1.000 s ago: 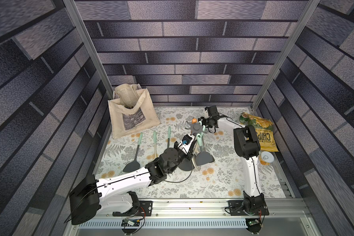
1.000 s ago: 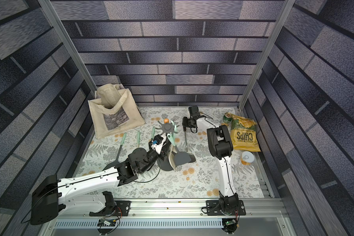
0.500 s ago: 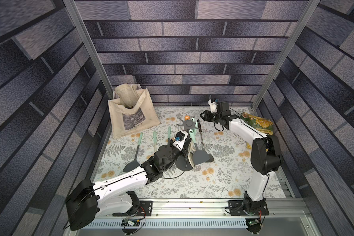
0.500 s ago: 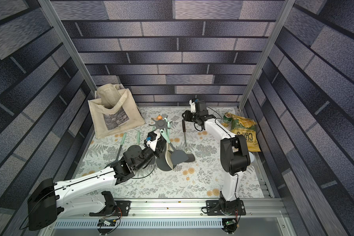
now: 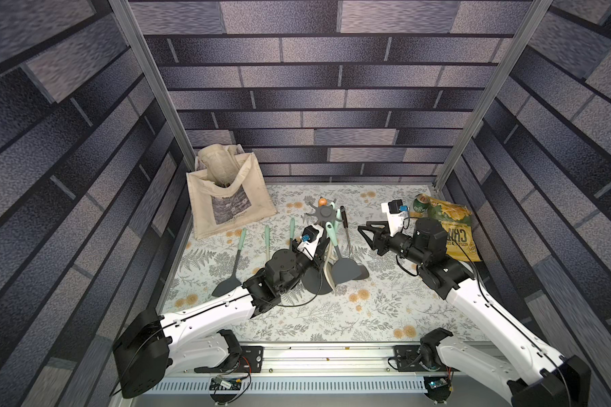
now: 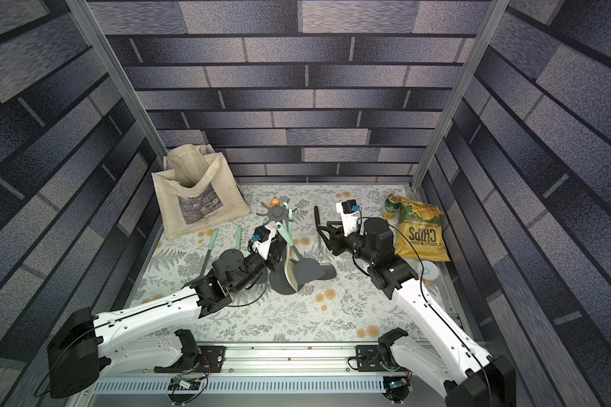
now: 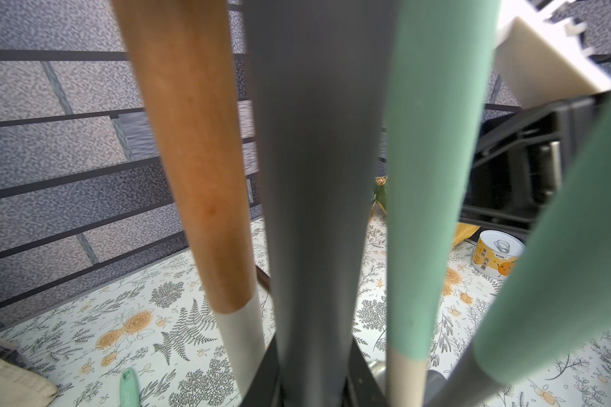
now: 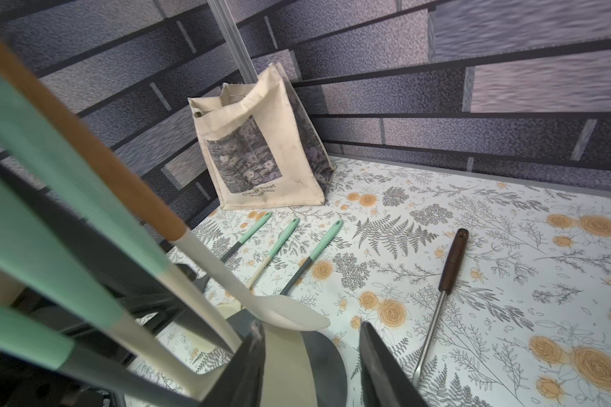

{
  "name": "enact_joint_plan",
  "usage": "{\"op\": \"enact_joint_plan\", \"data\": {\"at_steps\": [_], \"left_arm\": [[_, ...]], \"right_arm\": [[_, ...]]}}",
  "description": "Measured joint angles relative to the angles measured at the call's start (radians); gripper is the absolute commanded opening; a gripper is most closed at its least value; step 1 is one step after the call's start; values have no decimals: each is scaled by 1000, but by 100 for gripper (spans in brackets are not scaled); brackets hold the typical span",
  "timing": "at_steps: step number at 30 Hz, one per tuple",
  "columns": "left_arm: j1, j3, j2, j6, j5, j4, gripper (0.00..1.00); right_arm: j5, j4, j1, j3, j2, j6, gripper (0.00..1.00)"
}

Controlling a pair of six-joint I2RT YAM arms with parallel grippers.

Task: Take the spatula off the kitchen utensil rack
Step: Take off the spatula from the rack.

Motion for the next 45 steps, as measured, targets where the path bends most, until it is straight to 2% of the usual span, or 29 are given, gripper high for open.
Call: {"op": "enact_joint_plan", "data": {"at_steps": [4, 9, 45], "left_arm": [[4, 1, 1, 0, 7, -1, 14], [5, 7, 2, 0, 8, -12, 14], [5, 34, 2, 0, 8, -66, 14]], "right_arm": [[2, -20, 51, -14, -115, -42, 44], [18, -39, 111, -14, -138, -94, 44], [104, 16, 364, 90, 31, -277, 43]]}}
